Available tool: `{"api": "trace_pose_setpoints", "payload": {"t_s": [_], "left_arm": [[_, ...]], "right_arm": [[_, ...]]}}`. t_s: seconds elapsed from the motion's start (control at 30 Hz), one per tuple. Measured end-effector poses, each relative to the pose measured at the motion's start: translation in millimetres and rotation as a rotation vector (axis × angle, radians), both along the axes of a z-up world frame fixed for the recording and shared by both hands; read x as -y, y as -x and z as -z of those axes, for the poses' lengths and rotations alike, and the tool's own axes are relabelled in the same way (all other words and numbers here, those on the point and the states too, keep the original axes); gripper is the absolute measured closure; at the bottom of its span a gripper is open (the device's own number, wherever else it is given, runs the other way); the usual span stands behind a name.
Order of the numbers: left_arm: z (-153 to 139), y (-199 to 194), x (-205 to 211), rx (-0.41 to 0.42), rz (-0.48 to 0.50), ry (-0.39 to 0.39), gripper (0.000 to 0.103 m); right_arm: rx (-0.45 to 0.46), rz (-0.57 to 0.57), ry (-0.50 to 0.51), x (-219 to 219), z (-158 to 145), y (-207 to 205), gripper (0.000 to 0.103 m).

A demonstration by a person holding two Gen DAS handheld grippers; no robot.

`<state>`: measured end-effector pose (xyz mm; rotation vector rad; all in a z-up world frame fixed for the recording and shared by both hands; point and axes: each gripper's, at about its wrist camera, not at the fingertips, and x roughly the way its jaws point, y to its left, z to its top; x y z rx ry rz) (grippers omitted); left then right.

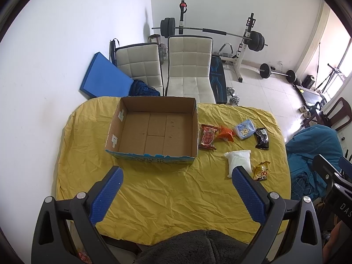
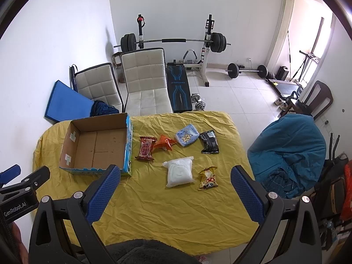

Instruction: Organize snacks

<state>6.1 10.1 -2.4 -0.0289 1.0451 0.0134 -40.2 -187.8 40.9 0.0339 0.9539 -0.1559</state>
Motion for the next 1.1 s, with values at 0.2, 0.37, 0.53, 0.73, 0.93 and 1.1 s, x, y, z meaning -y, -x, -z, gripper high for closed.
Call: {"api": "trace_pose_setpoints", "payload": {"t_s": [0.2,0.37,0.53,0.73,0.93,1.1], "left_arm": [[1,-3,1,-0.001,-0.003,0.005,0.002],[9,-9,7,-0.022,0.004,0.012,0.002],[31,-28,23,-0.063,0.030,0.014,0.002],[84,-72,67,-0.156,0.111,0.019,0.002],[160,-120,122,-0.232,0.187,-0.042,0.002],[225,-145,162,-0.319,0.242,-0.050,0.002]], "right_arm": [[-0.004,-0.001,-0.005,1,3,-5,0.001],[-0.007,-0.003,-0.011,2,5,-8,0.001],[-0.035,0.028,-0.037,19,21,-26,0.001],[-0.126,0.156,-0.046,77,72,-57,0.001],[-0.271,0.236,-0.055,136,161,-96,0.001],[-0.398,0.254,-0.090,175,253,-125,0.001]]}}
